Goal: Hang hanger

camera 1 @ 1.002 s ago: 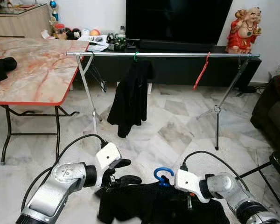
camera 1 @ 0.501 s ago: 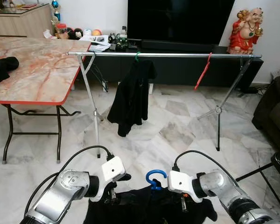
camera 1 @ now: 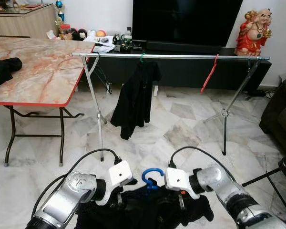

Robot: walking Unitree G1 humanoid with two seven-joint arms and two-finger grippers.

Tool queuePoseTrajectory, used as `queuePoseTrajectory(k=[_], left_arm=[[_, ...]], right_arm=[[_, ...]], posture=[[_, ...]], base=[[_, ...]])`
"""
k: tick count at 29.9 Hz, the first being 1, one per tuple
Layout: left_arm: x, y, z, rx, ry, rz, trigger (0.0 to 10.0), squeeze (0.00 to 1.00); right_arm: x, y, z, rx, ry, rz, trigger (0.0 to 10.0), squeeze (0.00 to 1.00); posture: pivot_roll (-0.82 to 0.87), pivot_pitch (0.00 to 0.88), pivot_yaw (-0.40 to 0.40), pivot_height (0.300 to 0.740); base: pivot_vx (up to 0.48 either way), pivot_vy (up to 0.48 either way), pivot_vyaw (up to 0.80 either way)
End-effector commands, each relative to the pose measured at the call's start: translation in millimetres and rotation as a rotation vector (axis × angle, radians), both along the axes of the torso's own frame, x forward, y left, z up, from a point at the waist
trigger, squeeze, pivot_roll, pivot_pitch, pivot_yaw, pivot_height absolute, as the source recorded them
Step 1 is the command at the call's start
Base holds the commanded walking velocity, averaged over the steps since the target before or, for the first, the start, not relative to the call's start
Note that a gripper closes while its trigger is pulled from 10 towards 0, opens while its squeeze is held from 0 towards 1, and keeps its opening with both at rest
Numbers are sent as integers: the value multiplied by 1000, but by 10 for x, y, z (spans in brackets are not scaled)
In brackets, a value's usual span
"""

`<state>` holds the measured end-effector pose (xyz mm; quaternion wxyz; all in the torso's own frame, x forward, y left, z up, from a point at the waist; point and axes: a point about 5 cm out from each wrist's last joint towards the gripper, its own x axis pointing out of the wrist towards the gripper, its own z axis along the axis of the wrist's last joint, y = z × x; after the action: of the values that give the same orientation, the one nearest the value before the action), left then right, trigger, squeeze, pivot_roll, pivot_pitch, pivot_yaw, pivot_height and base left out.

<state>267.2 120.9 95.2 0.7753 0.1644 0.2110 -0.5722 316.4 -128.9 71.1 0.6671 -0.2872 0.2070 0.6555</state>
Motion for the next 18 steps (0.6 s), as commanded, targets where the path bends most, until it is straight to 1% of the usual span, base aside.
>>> queuePoseTrajectory(k=[1,12,13,14,16,17,18], left_arm=[[13,-21,23,14,-9,-21,10000,0],[51,-70,38,1,-18,-18,10000,0],[52,-77,41,-3,-15,-18,8314,0],[52,-77,41,-3,-15,-18,8314,0],[50,-82,40,-5,-12,-20,4902,0],[48,-87,38,-8,-9,-23,0,0],[48,-87,38,-8,-9,-23,0,0]], right_arm=[[89,53,143,48,-48,-7,0,0],[104,78,186,59,-52,11,0,0],[105,78,189,60,-51,12,0,0],[105,78,189,60,-51,12,0,0],[109,78,195,62,-51,11,0,0],[111,77,200,63,-52,11,0,0],[111,77,200,63,-52,11,0,0]], posture=[[163,0,-70,740],[157,0,-73,740],[157,0,-73,740],[157,0,-73,740],[157,0,-73,740],[153,0,-74,740],[153,0,-74,740]], base=[[0,0,0],[0,0,0],[0,0,0],[0,0,0],[0,0,0],[0,0,0],[0,0,0]])
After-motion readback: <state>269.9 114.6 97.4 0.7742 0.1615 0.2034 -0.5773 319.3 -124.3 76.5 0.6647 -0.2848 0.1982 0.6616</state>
